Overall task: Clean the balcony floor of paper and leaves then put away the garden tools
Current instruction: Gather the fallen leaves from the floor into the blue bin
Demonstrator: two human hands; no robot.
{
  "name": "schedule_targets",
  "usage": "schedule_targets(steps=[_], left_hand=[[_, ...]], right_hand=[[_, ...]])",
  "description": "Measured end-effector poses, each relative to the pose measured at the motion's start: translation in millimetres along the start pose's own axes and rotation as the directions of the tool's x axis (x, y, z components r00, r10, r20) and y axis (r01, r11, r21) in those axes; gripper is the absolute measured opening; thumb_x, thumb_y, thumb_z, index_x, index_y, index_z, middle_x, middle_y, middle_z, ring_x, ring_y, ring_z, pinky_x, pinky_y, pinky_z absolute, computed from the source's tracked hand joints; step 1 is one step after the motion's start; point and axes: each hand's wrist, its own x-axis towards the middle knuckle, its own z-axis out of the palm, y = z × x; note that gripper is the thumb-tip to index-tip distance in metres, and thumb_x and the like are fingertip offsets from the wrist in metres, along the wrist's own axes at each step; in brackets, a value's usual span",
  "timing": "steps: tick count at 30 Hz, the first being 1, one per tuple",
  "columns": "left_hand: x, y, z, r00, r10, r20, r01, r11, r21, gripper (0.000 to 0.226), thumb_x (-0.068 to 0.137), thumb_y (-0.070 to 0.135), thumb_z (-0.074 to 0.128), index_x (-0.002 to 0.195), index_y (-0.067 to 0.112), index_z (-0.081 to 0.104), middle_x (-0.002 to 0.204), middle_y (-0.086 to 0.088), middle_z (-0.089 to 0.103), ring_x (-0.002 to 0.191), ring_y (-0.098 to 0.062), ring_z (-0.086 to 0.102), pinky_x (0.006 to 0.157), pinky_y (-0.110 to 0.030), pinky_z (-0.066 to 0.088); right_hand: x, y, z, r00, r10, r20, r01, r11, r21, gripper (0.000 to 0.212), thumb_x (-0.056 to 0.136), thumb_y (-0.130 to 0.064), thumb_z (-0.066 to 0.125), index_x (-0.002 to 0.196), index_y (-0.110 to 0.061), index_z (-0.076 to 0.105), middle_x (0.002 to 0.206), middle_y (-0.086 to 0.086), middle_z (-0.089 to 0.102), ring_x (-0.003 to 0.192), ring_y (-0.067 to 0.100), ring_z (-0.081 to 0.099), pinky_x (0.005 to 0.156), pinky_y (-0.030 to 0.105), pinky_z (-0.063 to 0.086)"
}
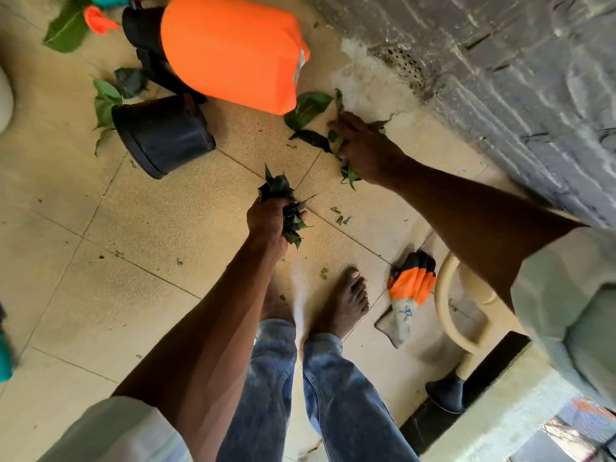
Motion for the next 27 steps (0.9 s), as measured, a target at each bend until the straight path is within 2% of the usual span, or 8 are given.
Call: schedule_targets(steps=[4, 8, 10, 14, 18, 21, 24, 27], left_hand=[[0, -6, 3, 1.0, -0.019, -0.014, 0.02, 1.0, 0.008, 0.014, 0.085, -0.008, 0.056, 0.087, 0.006, 0.06, 0.062, -0.009, 0.064, 0.051, -0.02, 0.057, 0.055, -0.031, 0.045], [-3, -8, 4, 0.999, -0.026, -0.031, 0.026, 1.0, -0.001, 0.015, 0.085, -0.008, 0.057, 0.089, 0.007, 0.061, 0.065, -0.008, 0.065, 0.053, -0.02, 0.059, 0.053, -0.031, 0.047], [-4, -6, 2, 0.999, -0.026, -0.047, 0.025, 0.999, -0.026, 0.015, 0.085, -0.009, 0.057, 0.09, 0.005, 0.061, 0.071, -0.01, 0.064, 0.055, -0.021, 0.059, 0.051, -0.029, 0.048], [-3, 2, -5, 0.998, -0.017, -0.068, 0.015, 0.999, -0.042, 0.015, 0.084, -0.008, 0.059, 0.093, 0.004, 0.061, 0.079, -0.015, 0.063, 0.058, -0.023, 0.057, 0.049, -0.028, 0.05], [0, 11, -10, 0.998, -0.004, -0.07, 0.001, 0.999, -0.046, 0.014, 0.083, -0.009, 0.06, 0.091, 0.003, 0.061, 0.076, -0.016, 0.063, 0.057, -0.023, 0.056, 0.049, -0.029, 0.049], [4, 13, -16, 0.998, -0.006, -0.065, 0.003, 0.999, -0.039, 0.014, 0.083, -0.008, 0.06, 0.089, 0.005, 0.061, 0.075, -0.014, 0.062, 0.056, -0.023, 0.056, 0.051, -0.029, 0.049], [7, 13, -23, 0.999, -0.011, -0.049, 0.008, 0.999, -0.054, 0.016, 0.083, -0.009, 0.059, 0.089, 0.005, 0.061, 0.074, -0.012, 0.062, 0.056, -0.022, 0.057, 0.052, -0.029, 0.049], [7, 12, -29, 0.999, -0.005, -0.047, 0.002, 0.999, -0.05, 0.016, 0.082, -0.01, 0.058, 0.088, 0.005, 0.059, 0.072, -0.013, 0.061, 0.054, -0.022, 0.055, 0.05, -0.029, 0.048]], right_hand=[[-24, -18, 27, 0.977, 0.16, -0.141, -0.138, 0.978, 0.154, 0.033, 0.078, -0.001, 0.067, 0.111, -0.002, 0.066, 0.128, 0.022, 0.056, 0.115, 0.043, 0.052, 0.087, 0.05, 0.053], [-50, -48, 45, 0.89, 0.429, -0.152, -0.343, 0.852, 0.395, 0.045, 0.076, -0.003, 0.072, 0.119, -0.002, 0.06, 0.113, 0.022, 0.063, 0.1, 0.038, 0.06, 0.08, 0.047, 0.056], [-57, -63, 40, 0.845, 0.53, -0.074, -0.426, 0.751, 0.505, 0.057, 0.079, -0.003, 0.07, 0.132, -0.001, 0.047, 0.109, 0.023, 0.062, 0.098, 0.037, 0.061, 0.079, 0.046, 0.057], [-43, -83, 20, 0.891, 0.453, 0.035, -0.38, 0.7, 0.604, 0.077, 0.082, -0.001, 0.065, 0.146, -0.008, 0.023, 0.116, 0.019, 0.062, 0.104, 0.031, 0.063, 0.085, 0.038, 0.055], [3, -78, -16, 0.904, 0.415, 0.107, -0.389, 0.689, 0.612, 0.097, 0.089, 0.0, 0.059, 0.152, -0.012, -0.012, 0.116, 0.023, 0.063, 0.086, 0.025, 0.065, 0.073, 0.033, 0.053], [42, -64, -32, 0.878, 0.461, 0.133, -0.443, 0.674, 0.591, 0.082, 0.094, -0.002, 0.051, 0.153, -0.01, -0.005, 0.135, 0.03, 0.047, 0.11, 0.035, 0.06, 0.085, 0.037, 0.052], [68, -57, -27, 0.866, 0.482, 0.135, -0.47, 0.691, 0.549, 0.052, 0.095, -0.006, 0.041, 0.145, -0.008, 0.029, 0.122, 0.025, 0.055, 0.106, 0.039, 0.058, 0.085, 0.043, 0.047], [63, -72, -15, 0.874, 0.48, 0.073, -0.448, 0.742, 0.499, 0.038, 0.097, -0.006, 0.041, 0.134, -0.005, 0.042, 0.128, 0.023, 0.049, 0.109, 0.041, 0.054, 0.087, 0.046, 0.047]])
